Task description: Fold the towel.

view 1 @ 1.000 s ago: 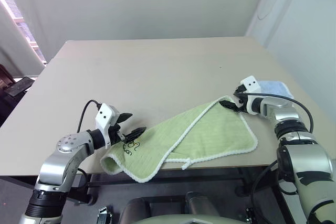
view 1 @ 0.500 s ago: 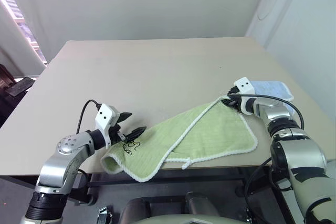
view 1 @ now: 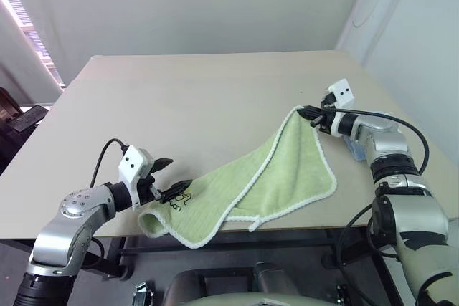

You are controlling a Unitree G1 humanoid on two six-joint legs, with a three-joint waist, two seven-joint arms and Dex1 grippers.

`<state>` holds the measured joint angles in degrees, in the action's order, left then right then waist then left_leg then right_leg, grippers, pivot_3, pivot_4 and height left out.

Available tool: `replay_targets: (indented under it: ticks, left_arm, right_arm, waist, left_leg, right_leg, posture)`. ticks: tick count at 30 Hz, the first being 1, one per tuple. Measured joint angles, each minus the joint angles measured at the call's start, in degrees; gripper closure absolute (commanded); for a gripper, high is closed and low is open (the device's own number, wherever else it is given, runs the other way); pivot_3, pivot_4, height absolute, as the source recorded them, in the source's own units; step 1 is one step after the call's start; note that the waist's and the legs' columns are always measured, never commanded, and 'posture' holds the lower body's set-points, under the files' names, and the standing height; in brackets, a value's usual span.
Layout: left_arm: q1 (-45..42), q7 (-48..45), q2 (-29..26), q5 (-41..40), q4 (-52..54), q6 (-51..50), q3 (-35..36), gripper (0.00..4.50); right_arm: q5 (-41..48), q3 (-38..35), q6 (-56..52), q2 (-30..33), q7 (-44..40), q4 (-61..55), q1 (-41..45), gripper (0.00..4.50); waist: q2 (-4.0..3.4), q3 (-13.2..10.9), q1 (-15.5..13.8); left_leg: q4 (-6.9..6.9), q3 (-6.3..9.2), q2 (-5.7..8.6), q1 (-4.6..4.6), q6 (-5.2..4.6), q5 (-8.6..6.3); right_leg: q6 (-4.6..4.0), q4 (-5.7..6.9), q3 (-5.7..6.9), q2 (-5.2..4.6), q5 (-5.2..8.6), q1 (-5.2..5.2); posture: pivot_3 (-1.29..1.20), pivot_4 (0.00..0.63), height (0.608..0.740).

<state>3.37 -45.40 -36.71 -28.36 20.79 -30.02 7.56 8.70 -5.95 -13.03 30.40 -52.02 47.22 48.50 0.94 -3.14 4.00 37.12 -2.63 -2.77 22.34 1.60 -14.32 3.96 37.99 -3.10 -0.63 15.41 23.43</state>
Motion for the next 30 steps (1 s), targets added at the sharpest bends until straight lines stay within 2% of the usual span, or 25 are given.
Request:
replay_targets:
  ticks: [6,13,22,30]
  left_arm:
    - [2.53,-1.37,-1.74,-1.12,3.02,0.08,0.53,0.00]
    - [0.82,-3.92,-3.98,-0.90,4.12,2.10,0.10,0.00]
    - [0.44,-5.20,-0.83,1.86,-0.79,7.42,-2.53,0.00]
    - [-4.92,-4.16,3.42,4.99,-5.14,10.31,-6.92,0.00]
  right_arm:
    - [1.90,-1.62,-5.47,0.41,3.74,-9.79,-0.41,4.47]
    - [2.37,-1.89,-6.36,1.17,7.12,-11.59,1.91,4.47]
    - [3.47,-2.11,-6.57,1.41,8.93,-16.04,5.56,4.47]
    - [6.18,-2.15,-7.82,0.15,8.50,-18.26,6.95,4.47]
  waist:
    - [-0.03,-0.02,0.03]
    - [-0.10,-0.06,0.05]
    - [-0.15,-0.06,0.05]
    - [-0.18,-0.07,-0.01]
  left_leg:
    - [0.00,-0.02,0.00,0.00,0.00,0.00]
    - [-0.03,-0.11,0.02,0.05,0.00,0.00]
    - [-0.03,-0.10,0.00,0.05,0.00,0.00]
    - [-0.04,-0.11,0.02,0.07,0.00,0.00]
  right_leg:
    - [-0.02,0.00,-0.02,-0.01,0.01,0.04]
    - [-0.02,-0.02,-0.07,-0.04,0.01,0.11]
    - [-0.03,0.00,-0.07,0.00,0.01,0.13]
    - [0.00,0.00,-0.07,-0.02,0.00,0.12]
  posture:
    - [0.00,0.000,0.729]
    - [0.00,0.000,0.729]
    - [0.00,0.000,0.729]
    - [0.00,0.000,0.729]
